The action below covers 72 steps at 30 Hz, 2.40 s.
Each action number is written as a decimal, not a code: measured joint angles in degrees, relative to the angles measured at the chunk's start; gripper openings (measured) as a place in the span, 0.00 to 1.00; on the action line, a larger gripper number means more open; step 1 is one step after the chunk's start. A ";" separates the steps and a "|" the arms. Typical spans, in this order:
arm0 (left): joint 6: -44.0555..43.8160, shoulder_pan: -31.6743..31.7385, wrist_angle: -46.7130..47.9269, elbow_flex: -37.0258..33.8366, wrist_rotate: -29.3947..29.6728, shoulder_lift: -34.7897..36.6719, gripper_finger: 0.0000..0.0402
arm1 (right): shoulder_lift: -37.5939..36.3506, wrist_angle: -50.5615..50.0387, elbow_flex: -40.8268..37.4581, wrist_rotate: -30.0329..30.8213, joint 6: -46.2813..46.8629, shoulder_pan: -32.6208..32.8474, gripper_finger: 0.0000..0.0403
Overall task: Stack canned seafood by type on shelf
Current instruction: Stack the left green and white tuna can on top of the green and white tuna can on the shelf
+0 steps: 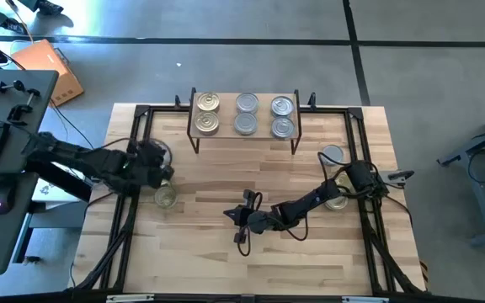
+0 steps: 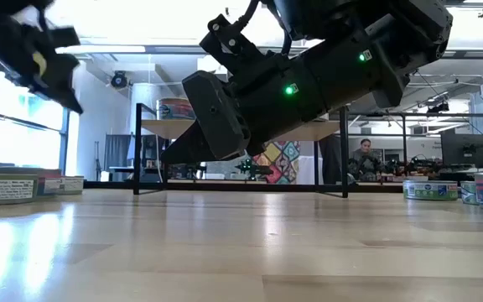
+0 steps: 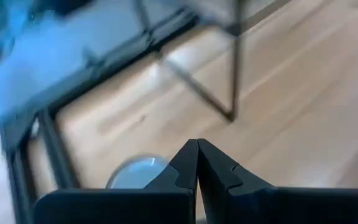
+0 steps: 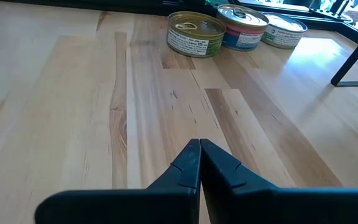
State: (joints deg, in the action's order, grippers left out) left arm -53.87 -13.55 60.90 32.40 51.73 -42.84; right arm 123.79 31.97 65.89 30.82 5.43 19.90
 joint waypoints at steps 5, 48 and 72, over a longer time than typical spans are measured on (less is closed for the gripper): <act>6.57 10.70 -4.19 0.15 -9.19 -2.84 0.00 | 0.00 0.00 0.00 -1.50 -0.35 -0.02 0.00; 21.67 35.96 -16.85 0.50 -27.20 -33.09 0.00 | 0.00 -1.28 -0.04 -2.45 0.04 0.00 0.00; 11.83 15.93 -13.99 0.37 -28.81 -32.97 0.00 | -4.49 -8.91 -0.07 -1.95 0.45 0.66 0.00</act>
State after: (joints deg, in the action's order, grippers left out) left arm -42.04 2.38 46.92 32.77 22.92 -75.81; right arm 119.30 23.05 65.82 28.87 5.88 20.56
